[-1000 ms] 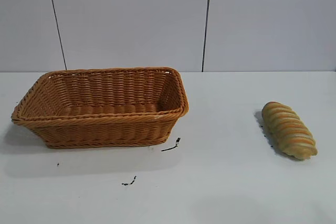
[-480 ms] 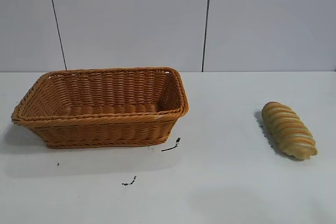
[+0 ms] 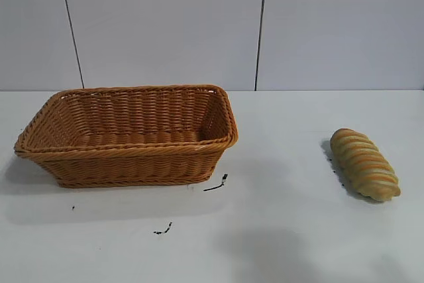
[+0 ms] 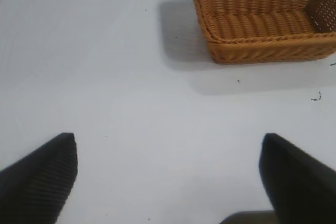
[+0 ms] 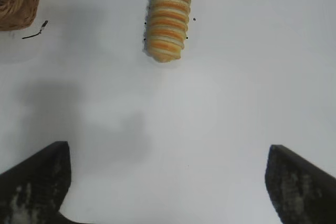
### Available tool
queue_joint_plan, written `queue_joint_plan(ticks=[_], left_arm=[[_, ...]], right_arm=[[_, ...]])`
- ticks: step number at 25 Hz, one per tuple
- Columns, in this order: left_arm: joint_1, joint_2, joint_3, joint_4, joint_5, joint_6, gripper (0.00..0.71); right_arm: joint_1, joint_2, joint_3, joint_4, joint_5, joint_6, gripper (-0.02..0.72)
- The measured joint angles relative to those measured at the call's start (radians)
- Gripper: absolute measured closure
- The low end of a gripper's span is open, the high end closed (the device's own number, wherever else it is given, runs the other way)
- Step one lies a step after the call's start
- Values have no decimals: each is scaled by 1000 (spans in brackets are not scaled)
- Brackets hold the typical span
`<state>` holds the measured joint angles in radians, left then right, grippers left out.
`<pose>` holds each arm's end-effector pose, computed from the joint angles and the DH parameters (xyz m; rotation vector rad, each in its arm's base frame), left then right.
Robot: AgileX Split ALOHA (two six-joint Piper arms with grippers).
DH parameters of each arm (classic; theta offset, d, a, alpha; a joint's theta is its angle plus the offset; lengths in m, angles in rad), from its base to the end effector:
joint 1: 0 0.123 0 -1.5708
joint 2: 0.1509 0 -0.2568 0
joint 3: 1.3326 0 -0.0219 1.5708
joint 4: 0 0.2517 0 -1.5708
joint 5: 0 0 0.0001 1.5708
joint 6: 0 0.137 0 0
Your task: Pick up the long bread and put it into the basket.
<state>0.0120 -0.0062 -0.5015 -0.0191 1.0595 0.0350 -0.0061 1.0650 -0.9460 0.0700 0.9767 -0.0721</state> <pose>0.0645 -0.0015 0.2578 0.0244 2.0350 0.0067 0.2360 0.0065 0.2620 -0.0561 2.5760 0.0602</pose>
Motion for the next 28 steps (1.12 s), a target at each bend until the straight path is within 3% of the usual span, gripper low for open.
queue_joint_plan(ticks=[14, 28], left_arm=[[0, 0, 0, 0, 0, 0, 17], [0, 0, 0, 0, 0, 0, 17]], right_arm=[[0, 589, -320, -1, -15, -1, 13], [0, 915, -427, 3, -161, -3, 13]])
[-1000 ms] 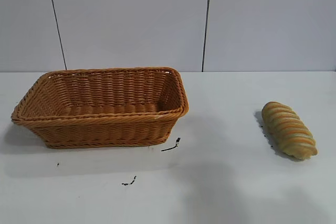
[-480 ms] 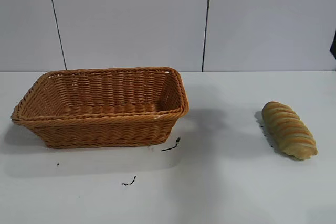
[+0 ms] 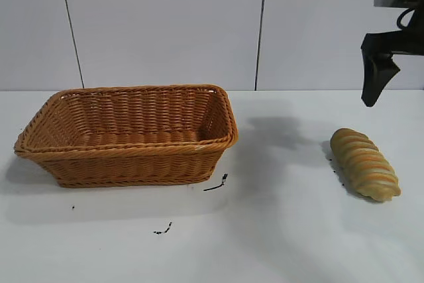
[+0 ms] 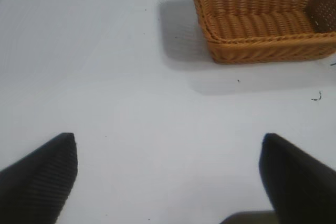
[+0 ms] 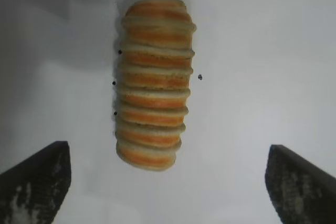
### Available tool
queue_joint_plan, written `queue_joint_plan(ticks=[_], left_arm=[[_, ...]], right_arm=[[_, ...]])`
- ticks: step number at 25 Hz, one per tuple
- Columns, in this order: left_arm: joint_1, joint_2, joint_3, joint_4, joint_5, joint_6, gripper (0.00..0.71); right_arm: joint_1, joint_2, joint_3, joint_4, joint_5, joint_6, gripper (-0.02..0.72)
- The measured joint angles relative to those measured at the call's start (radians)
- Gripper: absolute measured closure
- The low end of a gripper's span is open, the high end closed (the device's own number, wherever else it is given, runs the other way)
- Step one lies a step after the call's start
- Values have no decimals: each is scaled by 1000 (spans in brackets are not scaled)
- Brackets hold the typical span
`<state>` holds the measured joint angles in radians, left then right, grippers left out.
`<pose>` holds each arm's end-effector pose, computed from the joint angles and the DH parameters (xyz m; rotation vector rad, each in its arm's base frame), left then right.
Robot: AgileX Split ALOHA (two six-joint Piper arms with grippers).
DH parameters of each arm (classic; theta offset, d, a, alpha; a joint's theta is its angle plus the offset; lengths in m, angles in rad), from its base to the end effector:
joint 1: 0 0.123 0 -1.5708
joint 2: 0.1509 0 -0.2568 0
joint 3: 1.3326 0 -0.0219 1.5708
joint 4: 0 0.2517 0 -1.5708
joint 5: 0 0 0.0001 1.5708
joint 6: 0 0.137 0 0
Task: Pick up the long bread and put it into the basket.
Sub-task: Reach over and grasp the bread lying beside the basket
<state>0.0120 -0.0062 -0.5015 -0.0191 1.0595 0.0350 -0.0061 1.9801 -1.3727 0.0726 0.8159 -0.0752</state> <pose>0.0645 -0.0015 0.2578 0.0244 2.0350 0.0067 0.3977 0.0048 0.1014 -0.0371 2.9037 0.0713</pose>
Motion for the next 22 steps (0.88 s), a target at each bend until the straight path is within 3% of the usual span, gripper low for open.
queue_joint_plan(ticks=[13, 22], left_arm=[[0, 0, 0, 0, 0, 0, 17], [0, 0, 0, 0, 0, 0, 17]], right_arm=[[0, 27, 0, 38, -16, -12, 13], [51, 27, 0, 16, -28, -14, 13]])
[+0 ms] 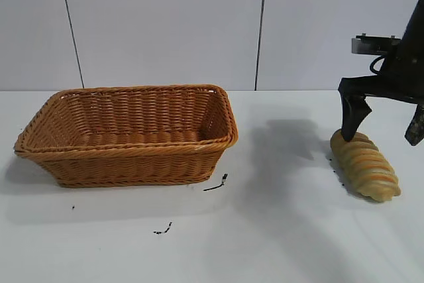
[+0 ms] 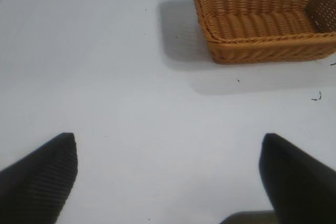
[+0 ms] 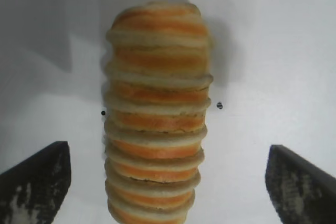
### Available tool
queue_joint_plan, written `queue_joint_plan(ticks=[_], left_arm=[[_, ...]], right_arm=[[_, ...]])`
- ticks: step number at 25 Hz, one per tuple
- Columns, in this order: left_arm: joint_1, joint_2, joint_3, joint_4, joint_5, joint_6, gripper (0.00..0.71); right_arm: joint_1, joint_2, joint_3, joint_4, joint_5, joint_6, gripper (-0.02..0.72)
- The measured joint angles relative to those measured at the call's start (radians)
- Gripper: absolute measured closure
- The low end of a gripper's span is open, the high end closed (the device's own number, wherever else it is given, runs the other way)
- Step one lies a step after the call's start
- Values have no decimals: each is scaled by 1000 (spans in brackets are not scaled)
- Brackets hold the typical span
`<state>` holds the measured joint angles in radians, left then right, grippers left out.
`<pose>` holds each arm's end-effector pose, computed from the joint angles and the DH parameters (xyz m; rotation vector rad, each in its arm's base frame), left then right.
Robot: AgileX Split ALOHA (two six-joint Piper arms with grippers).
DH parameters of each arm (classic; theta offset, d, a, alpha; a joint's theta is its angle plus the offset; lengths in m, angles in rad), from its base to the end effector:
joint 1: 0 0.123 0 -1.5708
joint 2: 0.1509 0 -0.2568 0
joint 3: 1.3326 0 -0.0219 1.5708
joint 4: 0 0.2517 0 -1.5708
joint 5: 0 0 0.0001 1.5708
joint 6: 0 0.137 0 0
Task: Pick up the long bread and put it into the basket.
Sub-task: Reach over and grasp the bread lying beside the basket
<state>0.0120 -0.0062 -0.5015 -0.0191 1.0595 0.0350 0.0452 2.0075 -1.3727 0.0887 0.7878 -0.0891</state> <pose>0.0645 -0.0015 0.2578 0.0244 2.0350 0.0067 0.3999 0.0267 0.0915 -0.1149 2.9010 0.0945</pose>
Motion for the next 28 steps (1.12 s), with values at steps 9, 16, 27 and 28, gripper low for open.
queue_joint_plan(ticks=[9, 16, 27, 28], left_arm=[[0, 0, 0, 0, 0, 0, 17], [0, 0, 0, 0, 0, 0, 17], [0, 0, 0, 0, 0, 0, 17], [0, 0, 0, 0, 0, 0, 17]], right_arm=[[-3, 7, 0, -38, -13, 51, 13], [-3, 107, -3, -39, -12, 55, 13], [-3, 120, -3, -39, -12, 55, 125], [-3, 120, -3, -39, -12, 55, 202]])
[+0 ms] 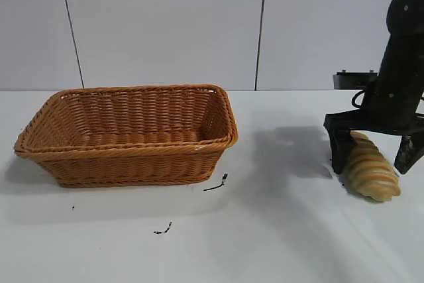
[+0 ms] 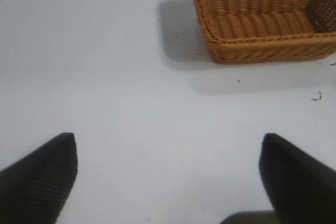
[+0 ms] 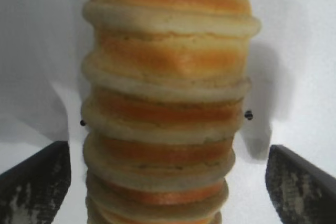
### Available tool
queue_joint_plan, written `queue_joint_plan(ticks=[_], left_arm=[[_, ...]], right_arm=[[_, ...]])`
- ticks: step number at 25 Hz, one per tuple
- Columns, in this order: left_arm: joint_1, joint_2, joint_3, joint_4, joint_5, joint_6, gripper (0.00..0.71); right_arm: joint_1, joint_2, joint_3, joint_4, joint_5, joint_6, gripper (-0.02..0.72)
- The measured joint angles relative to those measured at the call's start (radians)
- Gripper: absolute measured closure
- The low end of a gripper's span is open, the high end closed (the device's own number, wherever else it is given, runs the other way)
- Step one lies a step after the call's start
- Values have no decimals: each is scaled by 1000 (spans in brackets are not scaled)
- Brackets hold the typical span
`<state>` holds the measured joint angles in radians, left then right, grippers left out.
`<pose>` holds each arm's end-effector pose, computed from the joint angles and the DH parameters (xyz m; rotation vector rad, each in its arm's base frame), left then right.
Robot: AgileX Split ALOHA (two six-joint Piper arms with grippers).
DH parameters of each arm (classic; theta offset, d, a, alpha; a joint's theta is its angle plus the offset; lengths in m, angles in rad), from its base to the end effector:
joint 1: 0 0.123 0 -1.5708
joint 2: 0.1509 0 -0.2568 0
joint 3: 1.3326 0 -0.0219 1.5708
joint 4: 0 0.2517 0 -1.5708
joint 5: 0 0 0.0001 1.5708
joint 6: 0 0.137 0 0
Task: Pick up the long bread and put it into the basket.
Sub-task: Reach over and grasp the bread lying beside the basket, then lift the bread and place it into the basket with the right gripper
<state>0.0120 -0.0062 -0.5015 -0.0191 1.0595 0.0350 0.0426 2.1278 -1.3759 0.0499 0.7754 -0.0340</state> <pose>0.0645 -0.0015 0.2578 0.0244 2.0350 0.0067 0.3959 0.0217 0.0444 -0.0651 3.0098 0.0569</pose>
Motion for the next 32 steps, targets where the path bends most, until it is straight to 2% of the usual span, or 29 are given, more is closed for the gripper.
queue_joint_plan(ticks=[4, 5, 13, 15, 16, 18, 23, 26, 32], left_arm=[[0, 0, 0, 0, 0, 0, 17], [0, 0, 0, 0, 0, 0, 17], [0, 0, 0, 0, 0, 0, 17], [0, 0, 0, 0, 0, 0, 17], [0, 0, 0, 0, 0, 0, 17], [0, 0, 0, 0, 0, 0, 17], [0, 0, 0, 0, 0, 0, 17], [0, 0, 0, 0, 0, 0, 17], [0, 0, 0, 0, 0, 0, 17]], right_arm=[[0, 0, 0, 1, 0, 0, 544], [0, 0, -1, 1, 0, 0, 576], [0, -49, -99, 7, 113, -8, 584], [2, -81, -168, 16, 169, -9, 584], [17, -98, -245, 15, 230, -25, 584], [49, -100, -326, 12, 275, -41, 584], [138, -76, -492, -2, 305, -63, 586], [201, -33, -618, -2, 323, -133, 603], [347, 70, -829, 4, 337, -339, 603]])
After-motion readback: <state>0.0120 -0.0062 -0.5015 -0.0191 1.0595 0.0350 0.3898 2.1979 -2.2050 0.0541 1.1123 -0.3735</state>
